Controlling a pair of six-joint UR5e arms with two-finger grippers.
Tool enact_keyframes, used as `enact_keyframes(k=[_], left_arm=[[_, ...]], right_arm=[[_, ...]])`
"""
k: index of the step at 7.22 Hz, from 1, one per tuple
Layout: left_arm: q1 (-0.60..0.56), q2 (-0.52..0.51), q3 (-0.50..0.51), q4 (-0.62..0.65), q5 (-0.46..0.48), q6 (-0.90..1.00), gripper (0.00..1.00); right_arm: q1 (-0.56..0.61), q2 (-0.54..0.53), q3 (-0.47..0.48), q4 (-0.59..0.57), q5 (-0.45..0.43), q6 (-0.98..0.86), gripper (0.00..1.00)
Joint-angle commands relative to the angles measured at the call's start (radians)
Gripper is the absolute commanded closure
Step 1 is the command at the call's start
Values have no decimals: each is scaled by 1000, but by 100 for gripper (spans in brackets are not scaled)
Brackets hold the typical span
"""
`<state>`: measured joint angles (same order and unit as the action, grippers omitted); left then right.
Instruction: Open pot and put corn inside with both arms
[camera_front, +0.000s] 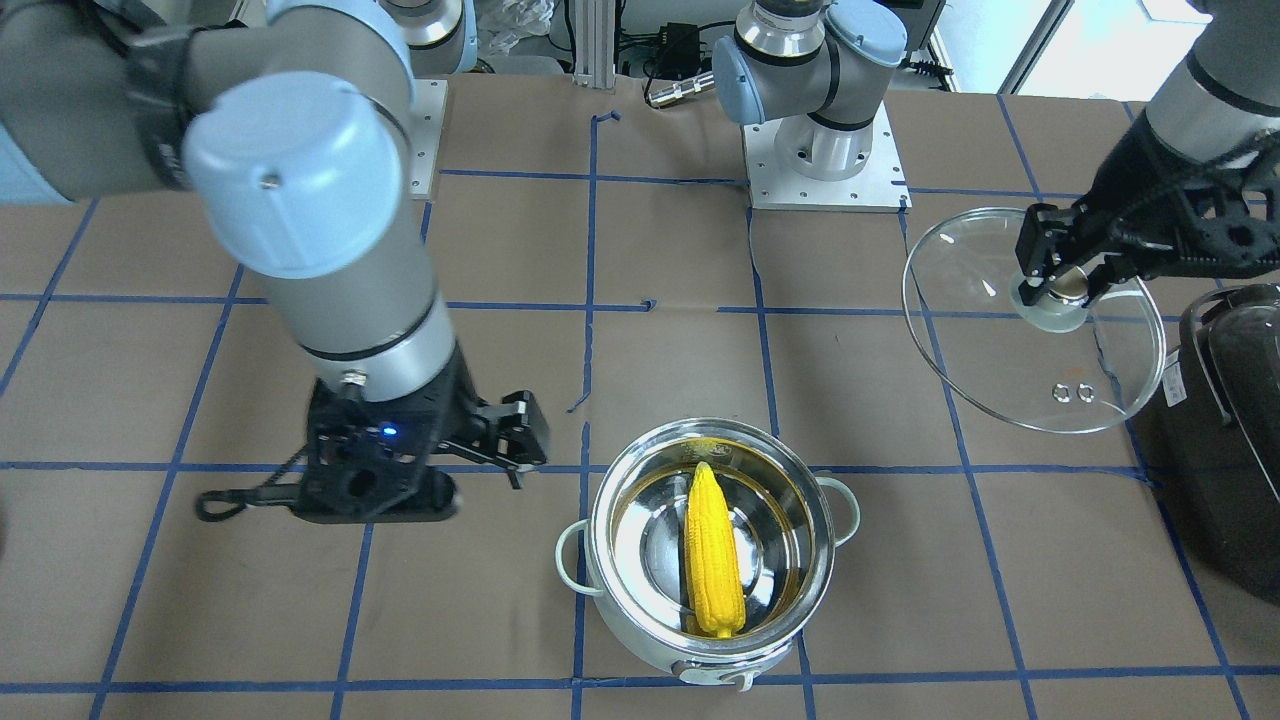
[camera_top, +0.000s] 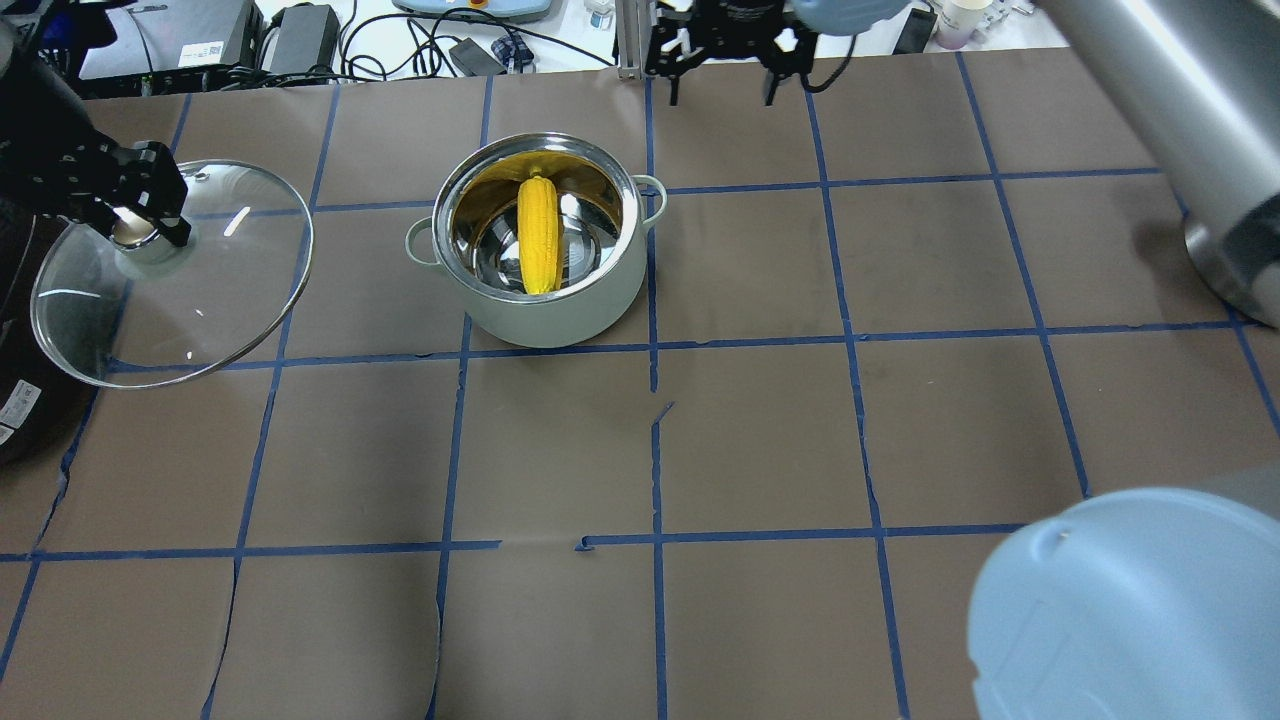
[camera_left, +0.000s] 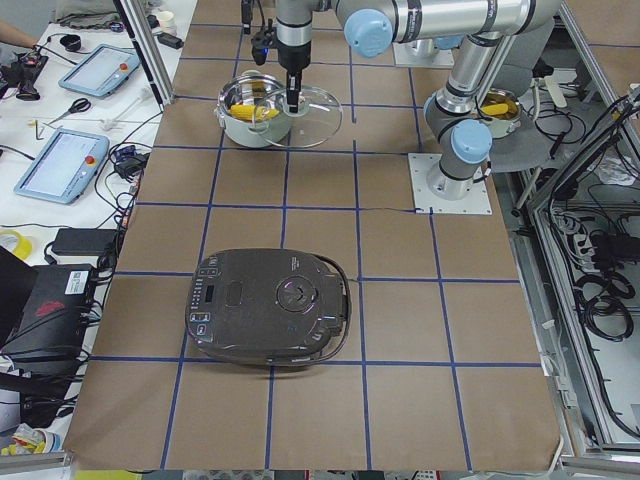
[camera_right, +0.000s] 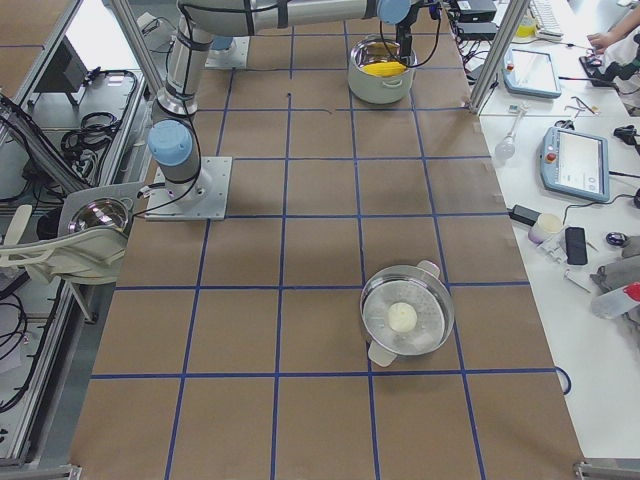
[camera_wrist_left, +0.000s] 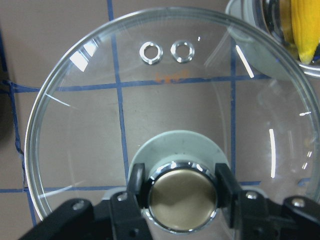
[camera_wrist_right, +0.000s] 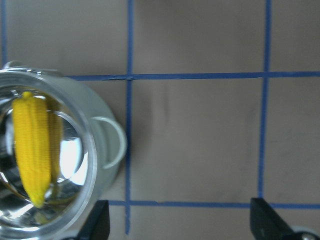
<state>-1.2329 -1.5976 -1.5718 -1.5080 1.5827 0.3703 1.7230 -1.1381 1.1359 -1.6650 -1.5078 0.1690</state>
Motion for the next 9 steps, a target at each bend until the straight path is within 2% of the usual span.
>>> enact_keyframes(k=[1,3,5,8,9], left_arm=[[43,-124,-71,237,-12,138,100],[49,-272,-83,389,-30,321,100],[53,-364,-106,454,-50,344,100],[55,-389,-171,494,-49,385,100],[55,-390,-174,541,-46,391,77]], right_arm=[[-165,-200,207,73,-3,-48,0],[-169,-291,342,68,-17,-36,0],[-169,-310,364,68,-12,-37,0],[-169,-312,366,70,-5,-39,0],[-169,-315,366,71,-5,-40,0]])
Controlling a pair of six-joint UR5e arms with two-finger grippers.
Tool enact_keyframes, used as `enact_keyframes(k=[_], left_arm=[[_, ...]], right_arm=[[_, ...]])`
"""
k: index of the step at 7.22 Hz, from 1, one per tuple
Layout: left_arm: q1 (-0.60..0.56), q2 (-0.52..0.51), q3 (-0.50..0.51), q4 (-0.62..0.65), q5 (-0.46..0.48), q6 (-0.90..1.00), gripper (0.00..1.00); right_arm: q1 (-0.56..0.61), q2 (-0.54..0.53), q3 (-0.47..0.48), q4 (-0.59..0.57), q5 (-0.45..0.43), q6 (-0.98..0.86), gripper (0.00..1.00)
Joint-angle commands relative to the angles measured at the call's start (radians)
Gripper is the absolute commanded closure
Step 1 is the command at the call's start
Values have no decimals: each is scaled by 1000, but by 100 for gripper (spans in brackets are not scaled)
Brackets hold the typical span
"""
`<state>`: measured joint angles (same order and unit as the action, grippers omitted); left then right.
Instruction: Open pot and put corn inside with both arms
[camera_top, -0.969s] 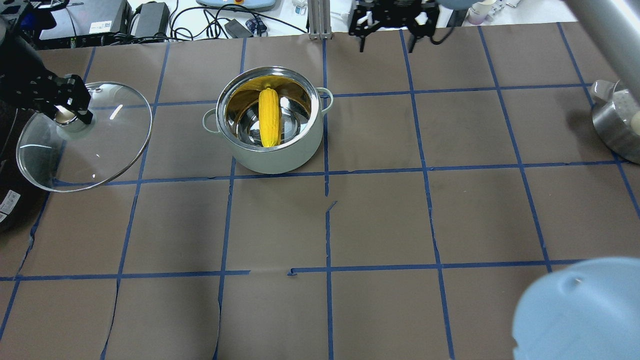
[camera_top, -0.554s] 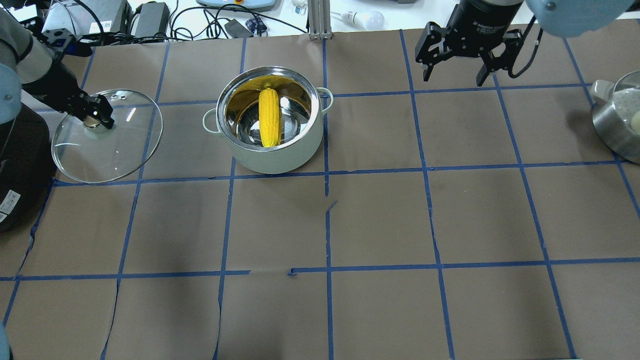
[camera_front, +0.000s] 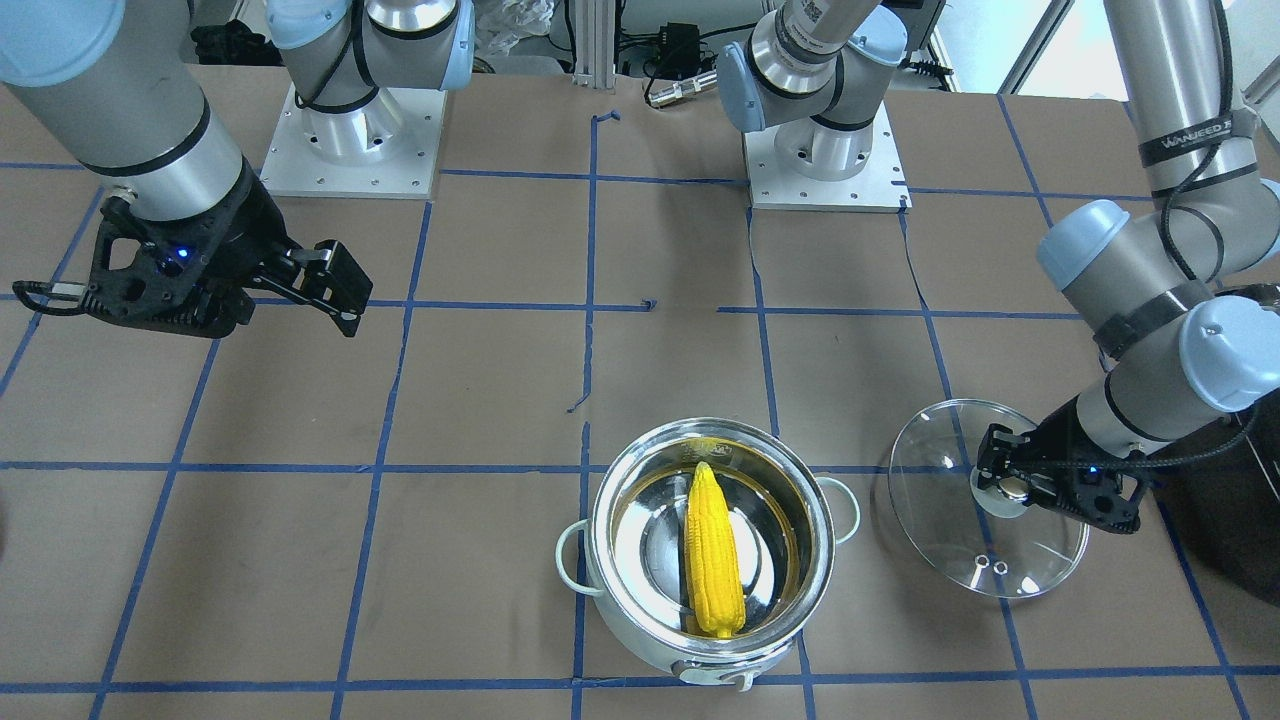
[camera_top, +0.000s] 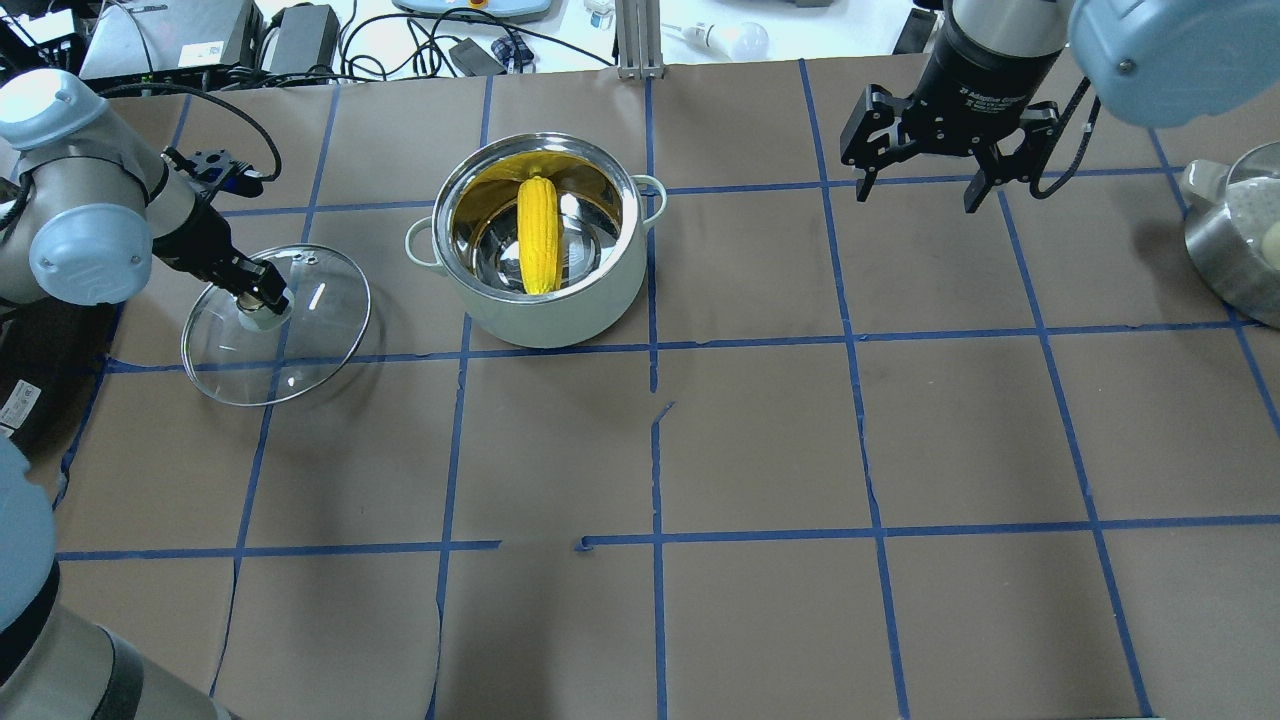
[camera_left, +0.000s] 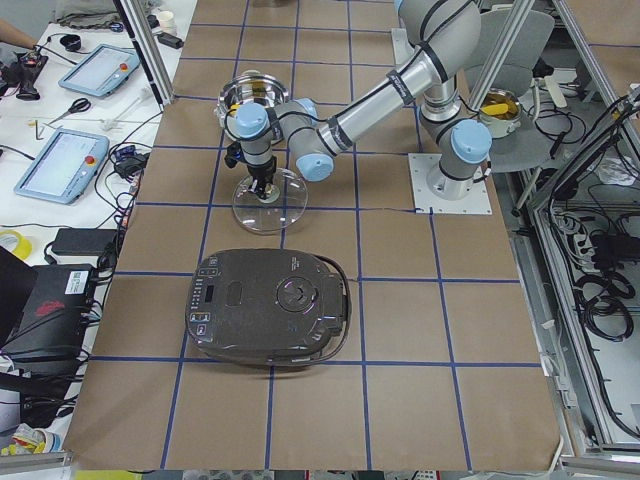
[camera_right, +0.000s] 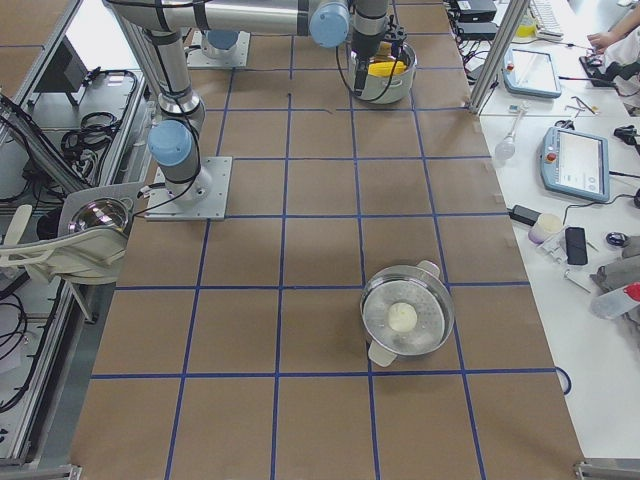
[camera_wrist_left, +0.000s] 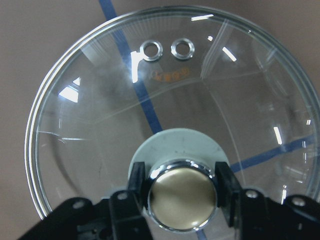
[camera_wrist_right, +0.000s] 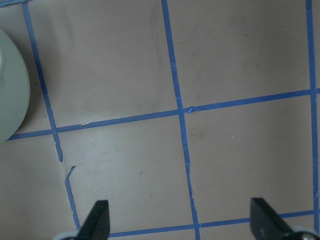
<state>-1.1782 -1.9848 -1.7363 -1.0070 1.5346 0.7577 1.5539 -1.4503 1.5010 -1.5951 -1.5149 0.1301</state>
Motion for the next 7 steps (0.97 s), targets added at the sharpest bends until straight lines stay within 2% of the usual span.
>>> enact_keyframes(k=[1,2,4,6,7], left_arm=[[-1,-11,-20,53,1,-1,24],[0,-11,-20,54,-1,-3,9],[-9,52,-5,15,15,-38,7],[-32,174,45,-149,1,-197,8],[-66,240,110,-280,1,-301,8]], right_arm=[[0,-7,1,-3,5,0,0],[-2,-7,1,-5,2,-6,0],[0,-31,14,7,-5,-4,0],[-2,-79,54,30,-2,-3,0],[0,-85,56,65,1,-1,0]])
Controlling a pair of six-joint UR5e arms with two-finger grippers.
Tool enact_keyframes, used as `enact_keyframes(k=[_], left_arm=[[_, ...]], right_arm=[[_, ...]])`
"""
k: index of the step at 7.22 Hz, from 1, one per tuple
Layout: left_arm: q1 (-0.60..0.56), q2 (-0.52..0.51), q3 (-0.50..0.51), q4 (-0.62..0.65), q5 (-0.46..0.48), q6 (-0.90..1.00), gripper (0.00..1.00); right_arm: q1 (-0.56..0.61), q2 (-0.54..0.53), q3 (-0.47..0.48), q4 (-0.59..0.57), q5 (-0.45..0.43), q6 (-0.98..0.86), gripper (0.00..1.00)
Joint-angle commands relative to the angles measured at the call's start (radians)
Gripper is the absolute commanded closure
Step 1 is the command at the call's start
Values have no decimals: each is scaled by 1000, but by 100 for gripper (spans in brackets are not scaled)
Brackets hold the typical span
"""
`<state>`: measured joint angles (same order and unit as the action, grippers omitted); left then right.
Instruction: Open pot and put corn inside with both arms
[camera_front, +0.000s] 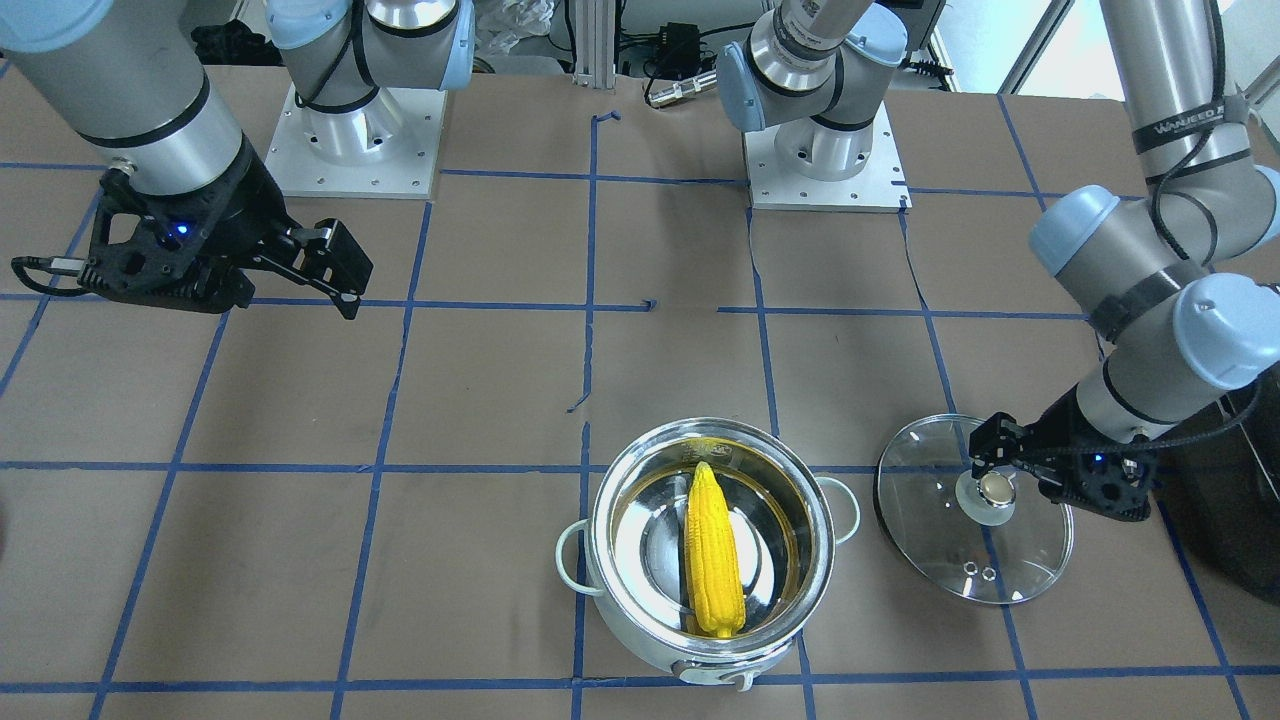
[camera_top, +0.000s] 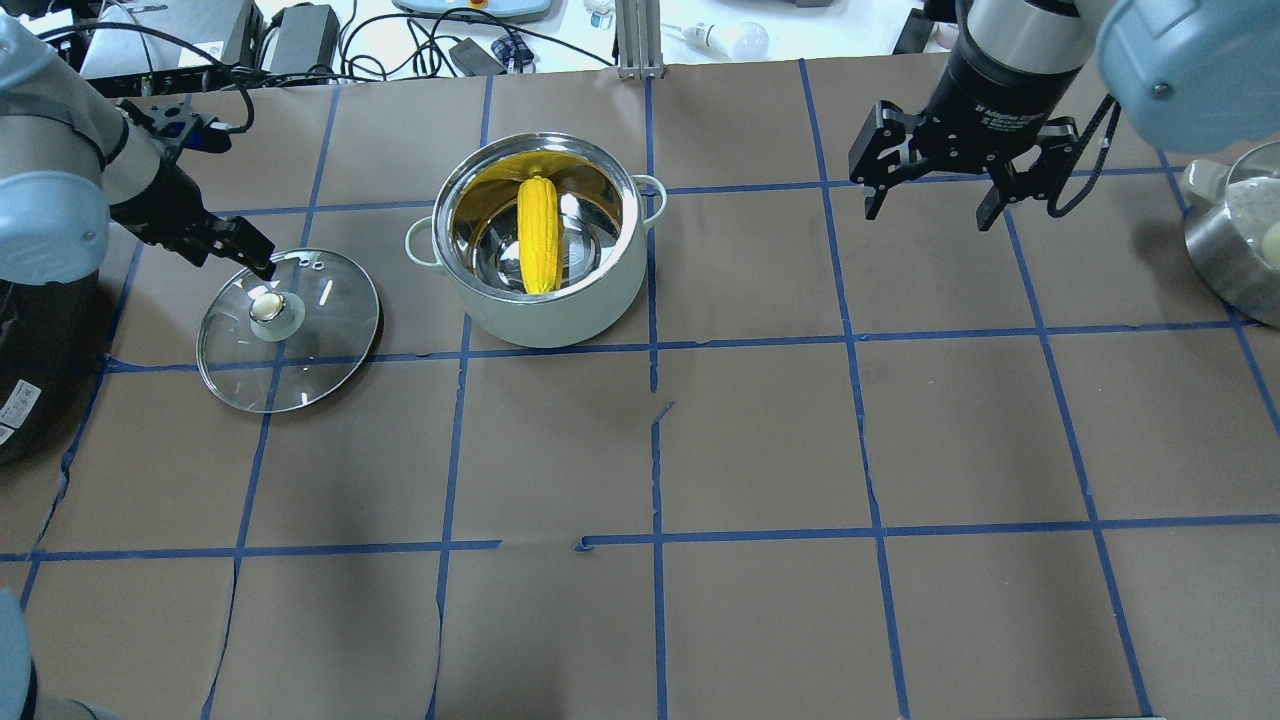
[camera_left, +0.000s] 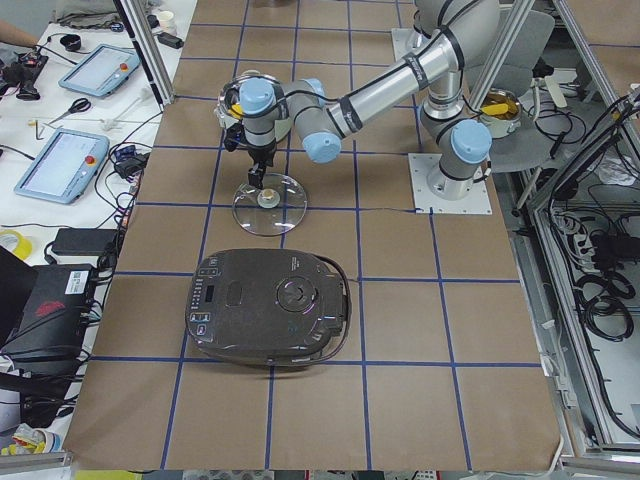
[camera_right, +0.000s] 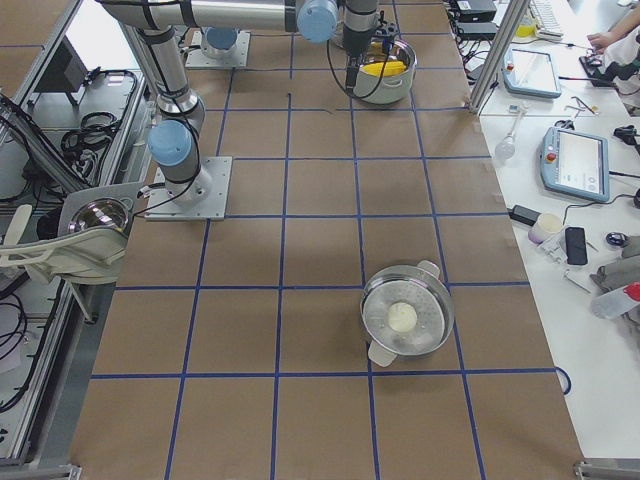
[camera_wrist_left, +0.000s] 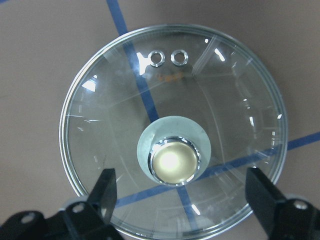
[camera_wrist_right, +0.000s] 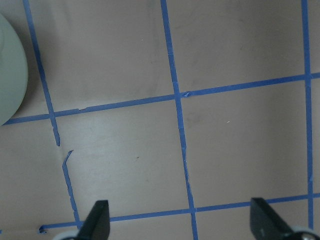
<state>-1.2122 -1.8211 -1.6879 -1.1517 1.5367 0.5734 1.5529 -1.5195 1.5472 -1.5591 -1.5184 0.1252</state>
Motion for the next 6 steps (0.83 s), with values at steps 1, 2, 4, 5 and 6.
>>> enact_keyframes(k=[1,2,4,5,6], left_arm=[[-93,129,135,-257,6,-285,7],[-166,169,192,-355,25,-422,0],[-293,215,224,-420,146,-555,0],[-352,220,214,-424,145,-590,0],[-403,229,208,-424,146,-612,0]], right_arm=[[-1,-15,10,54,-8,-9,0],[-2,-15,10,53,-6,-12,0],[-1,-15,10,54,-6,-3,0],[-1,-15,10,54,-6,1,0],[-4,-15,10,54,-8,2,0]])
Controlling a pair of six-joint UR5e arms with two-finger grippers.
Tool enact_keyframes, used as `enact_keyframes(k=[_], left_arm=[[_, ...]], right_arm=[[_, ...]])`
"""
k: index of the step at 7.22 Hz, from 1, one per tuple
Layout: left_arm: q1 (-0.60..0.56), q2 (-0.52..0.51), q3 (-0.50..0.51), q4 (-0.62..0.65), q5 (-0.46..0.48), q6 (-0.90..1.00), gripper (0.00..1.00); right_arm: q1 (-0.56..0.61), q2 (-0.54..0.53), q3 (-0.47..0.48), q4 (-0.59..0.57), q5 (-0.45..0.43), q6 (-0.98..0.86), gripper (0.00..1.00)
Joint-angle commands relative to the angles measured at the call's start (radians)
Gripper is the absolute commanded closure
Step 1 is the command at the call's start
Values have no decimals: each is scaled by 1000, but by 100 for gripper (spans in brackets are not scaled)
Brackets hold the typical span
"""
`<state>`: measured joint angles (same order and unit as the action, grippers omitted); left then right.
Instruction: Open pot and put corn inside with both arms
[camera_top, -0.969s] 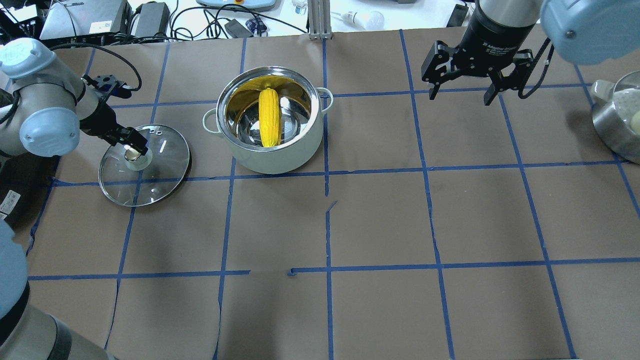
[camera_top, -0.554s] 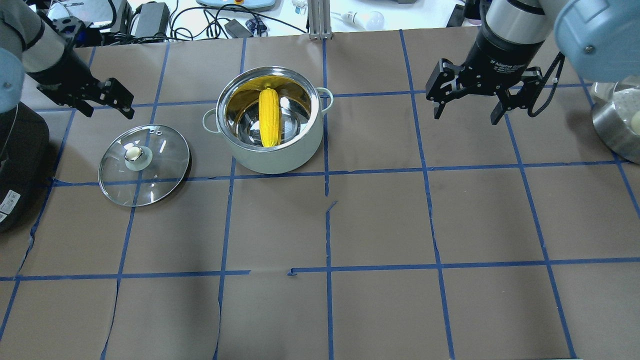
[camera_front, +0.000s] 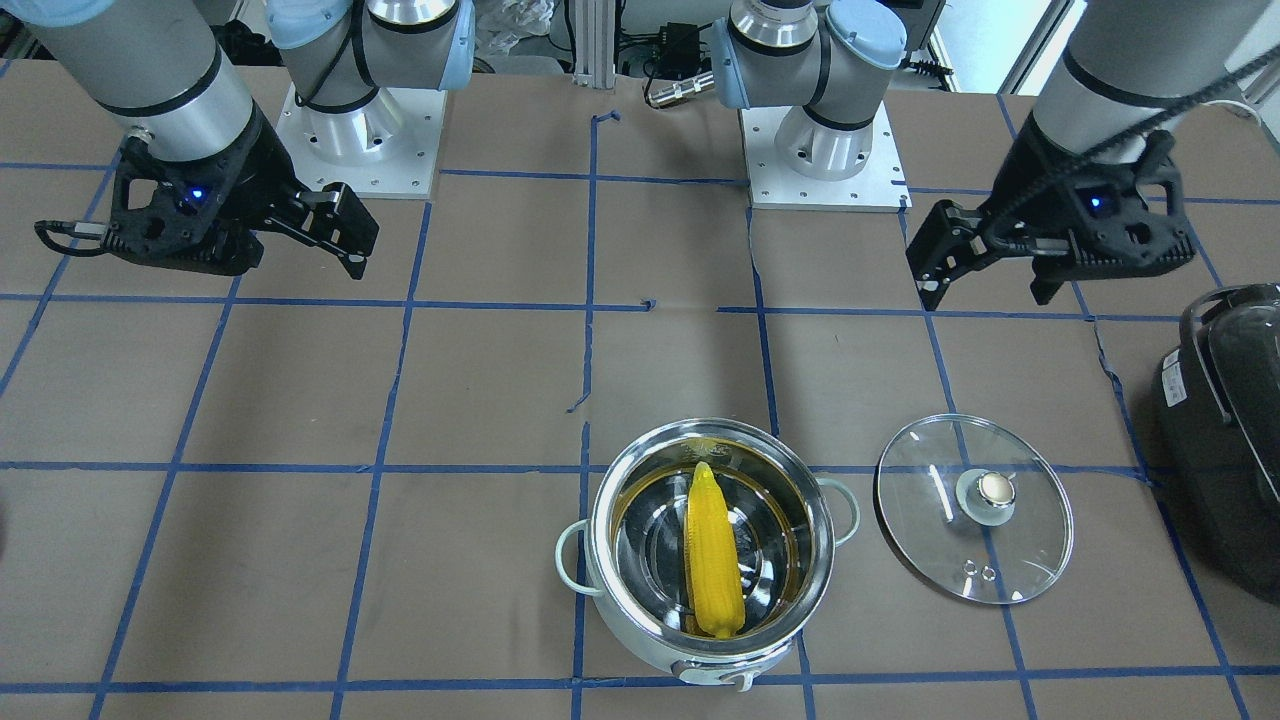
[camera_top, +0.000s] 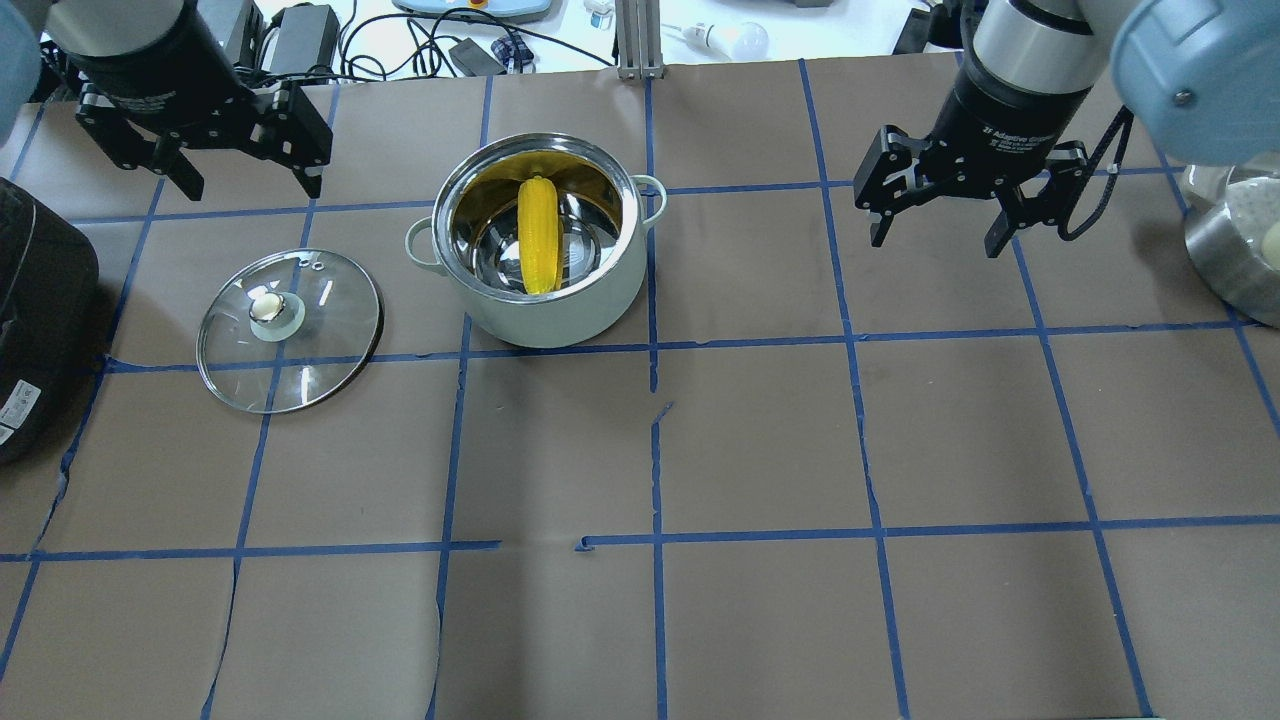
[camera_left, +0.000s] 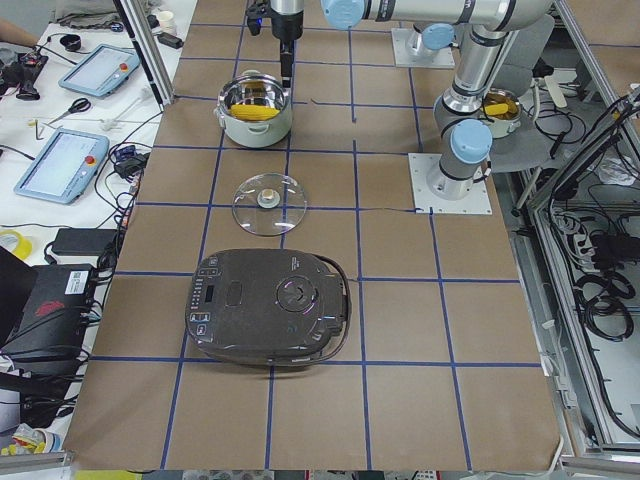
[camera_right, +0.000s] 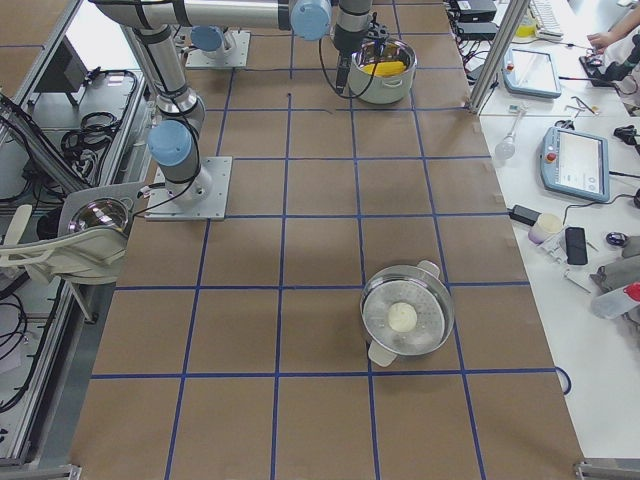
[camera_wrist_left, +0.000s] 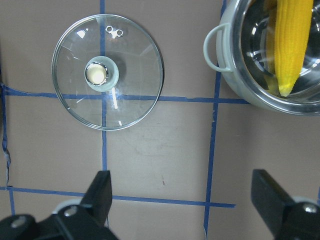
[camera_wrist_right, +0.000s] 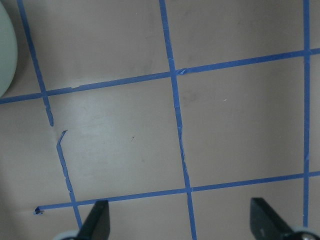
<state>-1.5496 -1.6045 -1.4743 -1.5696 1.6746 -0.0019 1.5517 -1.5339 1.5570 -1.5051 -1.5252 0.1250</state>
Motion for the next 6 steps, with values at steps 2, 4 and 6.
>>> enact_keyframes(k=[2,4,6], left_arm=[[-72,23,-30,-3,-19,11,0],[-66,24,-35,19,-93,94,0],[-52,28,-46,36,-82,97,0]], right_arm=[[-5,0,0,0,-3,4,0],[-4,0,0,2,-4,4,0],[-4,1,0,2,-7,7,0]])
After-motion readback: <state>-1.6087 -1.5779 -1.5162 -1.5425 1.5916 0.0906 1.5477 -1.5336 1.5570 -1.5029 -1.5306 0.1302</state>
